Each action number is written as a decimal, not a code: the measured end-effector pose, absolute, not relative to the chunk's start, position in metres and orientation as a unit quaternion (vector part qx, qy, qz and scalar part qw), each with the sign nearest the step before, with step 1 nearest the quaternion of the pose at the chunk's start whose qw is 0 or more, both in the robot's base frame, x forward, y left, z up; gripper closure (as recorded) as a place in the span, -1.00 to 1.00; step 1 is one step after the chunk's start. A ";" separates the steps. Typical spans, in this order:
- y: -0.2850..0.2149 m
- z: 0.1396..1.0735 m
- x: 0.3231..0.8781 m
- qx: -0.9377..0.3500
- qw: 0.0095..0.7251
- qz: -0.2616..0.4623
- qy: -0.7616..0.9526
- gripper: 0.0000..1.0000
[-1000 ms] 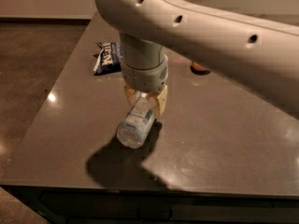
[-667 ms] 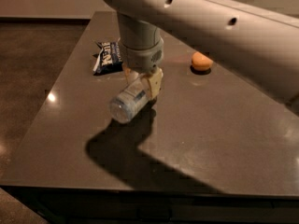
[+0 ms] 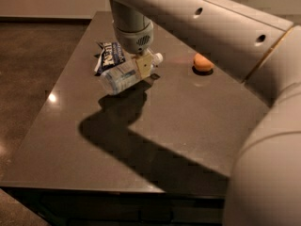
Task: Move blue plastic bottle near blue chip bag
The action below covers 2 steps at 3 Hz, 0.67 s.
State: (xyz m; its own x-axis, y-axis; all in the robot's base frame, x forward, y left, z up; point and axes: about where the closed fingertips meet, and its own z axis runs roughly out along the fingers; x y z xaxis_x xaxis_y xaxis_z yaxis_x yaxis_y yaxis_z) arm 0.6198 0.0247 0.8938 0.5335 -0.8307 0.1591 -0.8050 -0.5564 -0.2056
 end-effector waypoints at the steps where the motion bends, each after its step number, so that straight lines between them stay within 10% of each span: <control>1: 0.026 0.889 0.644 -0.854 0.045 -0.134 0.502 0.68; 2: 0.024 0.882 0.659 -0.840 0.032 -0.143 0.522 0.20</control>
Offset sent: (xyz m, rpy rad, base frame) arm 0.0489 -0.0093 -0.0172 -0.0919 -0.0062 -0.2021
